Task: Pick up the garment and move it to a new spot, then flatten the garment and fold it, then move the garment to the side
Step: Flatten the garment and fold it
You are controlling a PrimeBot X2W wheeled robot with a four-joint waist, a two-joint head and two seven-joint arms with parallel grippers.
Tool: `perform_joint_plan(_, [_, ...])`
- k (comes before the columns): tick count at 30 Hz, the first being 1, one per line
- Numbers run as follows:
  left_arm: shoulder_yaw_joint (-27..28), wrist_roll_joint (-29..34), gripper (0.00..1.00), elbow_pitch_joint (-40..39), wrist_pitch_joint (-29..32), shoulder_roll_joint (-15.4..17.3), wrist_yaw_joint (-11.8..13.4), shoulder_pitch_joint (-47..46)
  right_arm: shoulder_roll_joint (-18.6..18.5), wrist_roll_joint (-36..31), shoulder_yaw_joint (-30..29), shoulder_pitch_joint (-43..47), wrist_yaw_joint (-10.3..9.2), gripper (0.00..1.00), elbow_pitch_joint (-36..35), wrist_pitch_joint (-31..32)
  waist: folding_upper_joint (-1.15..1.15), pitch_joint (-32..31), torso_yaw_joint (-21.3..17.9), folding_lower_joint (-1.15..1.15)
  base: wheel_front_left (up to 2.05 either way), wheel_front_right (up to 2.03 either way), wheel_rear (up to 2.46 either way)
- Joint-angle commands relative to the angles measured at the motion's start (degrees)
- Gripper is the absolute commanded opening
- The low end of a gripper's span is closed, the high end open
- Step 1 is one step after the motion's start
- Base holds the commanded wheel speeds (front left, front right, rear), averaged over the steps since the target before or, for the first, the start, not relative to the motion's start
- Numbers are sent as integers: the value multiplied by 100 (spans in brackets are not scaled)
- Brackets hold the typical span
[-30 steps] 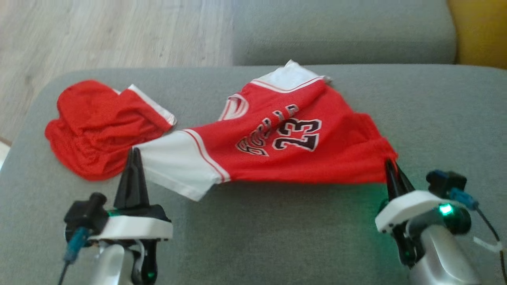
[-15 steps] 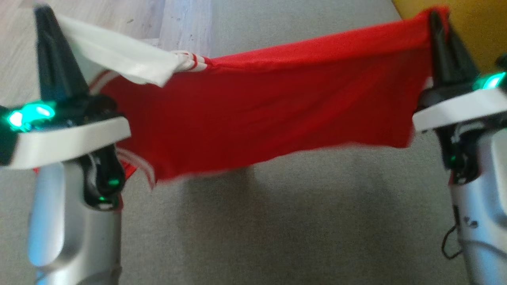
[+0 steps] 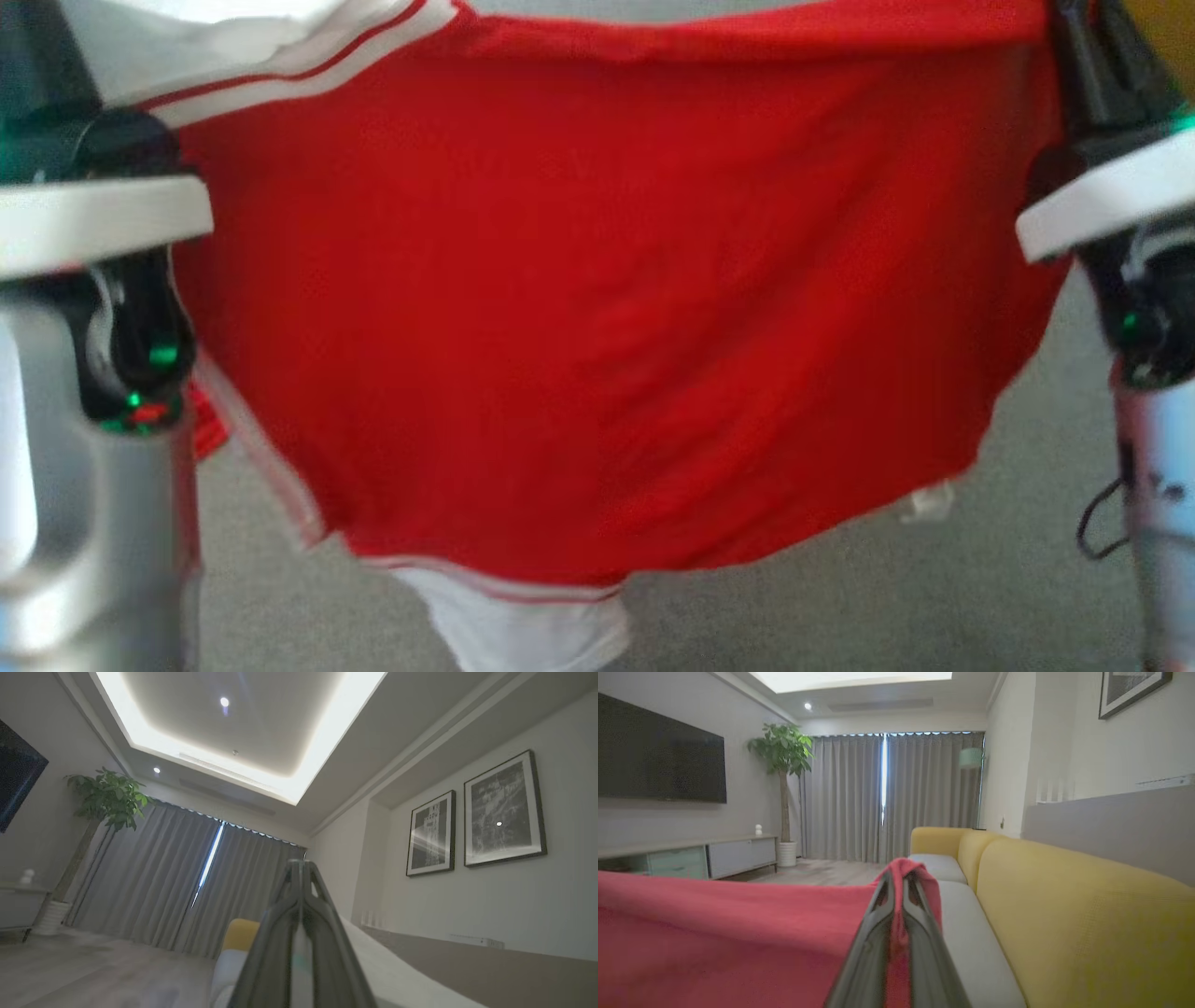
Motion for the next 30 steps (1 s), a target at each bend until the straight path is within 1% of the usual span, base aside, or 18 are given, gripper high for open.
perform_joint_plan(1, [69,52,0,218,190,319,-87,-658,-190,59,94,-668,-4,0,94,38,0,544,-110,0,0,0,0])
perform_joint_plan(3, [-43,187,0,607,286,507,-205,-1100,-462,-175,274,-1095,-4,0,435,-42,0,960,-126,0,0,0,0])
perform_joint_plan(6, [-193,247,0,1357,357,593,-351,-1944,-688,-368,548,-1928,-4,0,1192,-300,0,1625,-93,0,0,0,0])
perform_joint_plan(7, [-193,247,0,1357,357,593,-351,-1944,-688,-368,548,-1928,-4,0,1192,-300,0,1625,-93,0,0,0,0])
perform_joint_plan(9, [-281,335,0,1926,261,642,-451,-2589,-720,-415,633,-2570,-4,0,1808,-546,0,1981,-36,0,0,0,0])
perform_joint_plan(13, [-288,487,0,2996,-157,699,-519,-3921,-761,-678,651,-3939,-4,0,2888,-1124,0,2538,121,0,0,0,0])
perform_joint_plan(15, [-282,520,0,3481,-439,685,-553,-4447,-725,-856,598,-4483,-4,0,3384,-1443,0,2668,205,0,0,0,0])
perform_joint_plan(18, [-343,600,0,4135,-855,698,-631,-4969,-654,-1097,526,-4994,-4,0,4050,-1902,0,2719,288,0,0,0,0])
perform_joint_plan(21, [-452,603,0,4628,-1192,651,-728,-5166,-588,-1207,385,-5163,-4,0,4634,-2284,0,2703,369,0,0,0,0])
perform_joint_plan(24, [-661,576,0,4991,-1345,573,-817,-5017,-521,-1283,255,-4973,-4,0,5131,-2510,0,2647,426,0,0,0,0])
perform_joint_plan(25, [-827,523,0,5161,-1388,530,-856,-4775,-518,-1400,302,-4720,-4,0,5383,-2602,0,2609,466,0,0,0,0])
perform_joint_plan(27, [-1020,427,0,5316,-1384,484,-879,-4400,-513,-1457,339,-4398,-4,0,5634,-2667,0,2507,500,0,0,0,0])
perform_joint_plan(30, [-1430,273,0,5367,-1348,493,-890,-3791,-485,-1394,419,-3911,-4,0,6083,-2658,0,2357,585,0,0,0,0])
